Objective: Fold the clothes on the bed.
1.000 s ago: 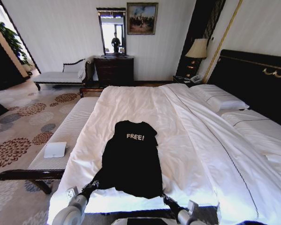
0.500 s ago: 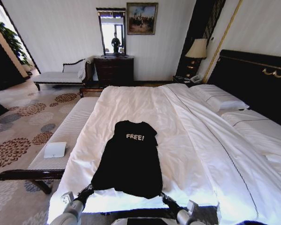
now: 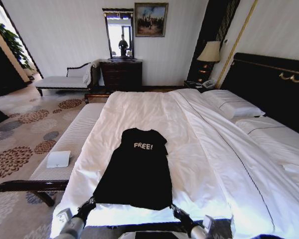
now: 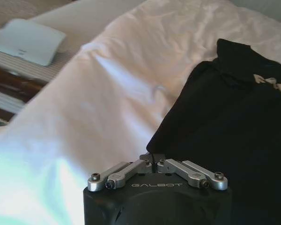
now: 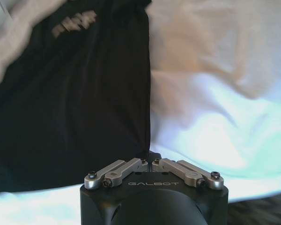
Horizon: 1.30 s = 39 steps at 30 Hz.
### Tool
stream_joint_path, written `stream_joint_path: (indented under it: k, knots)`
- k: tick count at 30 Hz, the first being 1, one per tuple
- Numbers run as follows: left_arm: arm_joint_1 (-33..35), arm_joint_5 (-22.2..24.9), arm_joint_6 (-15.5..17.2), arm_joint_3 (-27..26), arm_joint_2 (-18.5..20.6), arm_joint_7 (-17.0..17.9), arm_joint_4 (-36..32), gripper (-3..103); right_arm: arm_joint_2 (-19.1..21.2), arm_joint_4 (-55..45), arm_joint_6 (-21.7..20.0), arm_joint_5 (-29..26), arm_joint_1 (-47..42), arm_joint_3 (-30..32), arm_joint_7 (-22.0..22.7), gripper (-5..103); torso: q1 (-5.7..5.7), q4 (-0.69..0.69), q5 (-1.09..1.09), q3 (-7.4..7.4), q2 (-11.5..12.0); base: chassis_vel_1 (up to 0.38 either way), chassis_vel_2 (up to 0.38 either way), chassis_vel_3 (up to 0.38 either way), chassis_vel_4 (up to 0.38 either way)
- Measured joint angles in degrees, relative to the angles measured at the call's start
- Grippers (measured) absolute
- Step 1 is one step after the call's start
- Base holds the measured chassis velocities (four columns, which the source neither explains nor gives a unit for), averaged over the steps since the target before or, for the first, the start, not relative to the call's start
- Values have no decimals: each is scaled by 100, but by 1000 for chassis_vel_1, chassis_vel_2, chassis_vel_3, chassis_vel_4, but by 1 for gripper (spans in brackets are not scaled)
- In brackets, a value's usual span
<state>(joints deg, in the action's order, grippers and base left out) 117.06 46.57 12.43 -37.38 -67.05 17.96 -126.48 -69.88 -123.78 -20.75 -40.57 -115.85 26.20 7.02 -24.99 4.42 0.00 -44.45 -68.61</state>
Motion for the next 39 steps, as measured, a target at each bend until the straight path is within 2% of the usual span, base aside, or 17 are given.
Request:
stream_joint_path:
  k: [2, 8, 15, 27, 39]
  knots:
    - [331, -81, -122, -88, -155, -95, -78, 0, -32, -112, -140, 204, -184, 5, 129, 0, 0, -2, 0, 0, 0, 0, 0, 0, 0]
    - [880, -109, -436, -232, -198, -195, -136, 0, -133, -332, -304, 454, -415, -7, 299, 0, 0, -1, 0, 0, 0, 0, 0, 0, 0]
    - [1124, -213, -576, -143, -235, -183, -149, 0, -170, -427, -377, 612, -513, -9, 385, 0, 0, -1, 0, 1, -1, 0, 0, 0, 0]
    - [1156, -363, -631, 38, -256, -99, -41, 0, -231, -452, -487, 783, -625, -60, 482, 0, 0, 0, 0, 0, 0, 0, 0, 0, 0]
    - [670, -465, -567, 374, -363, 8, 441, 0, -448, -70, -398, 895, -283, -250, 561, 0, 0, 0, 0, -1, 0, 0, 0, 0, 0]
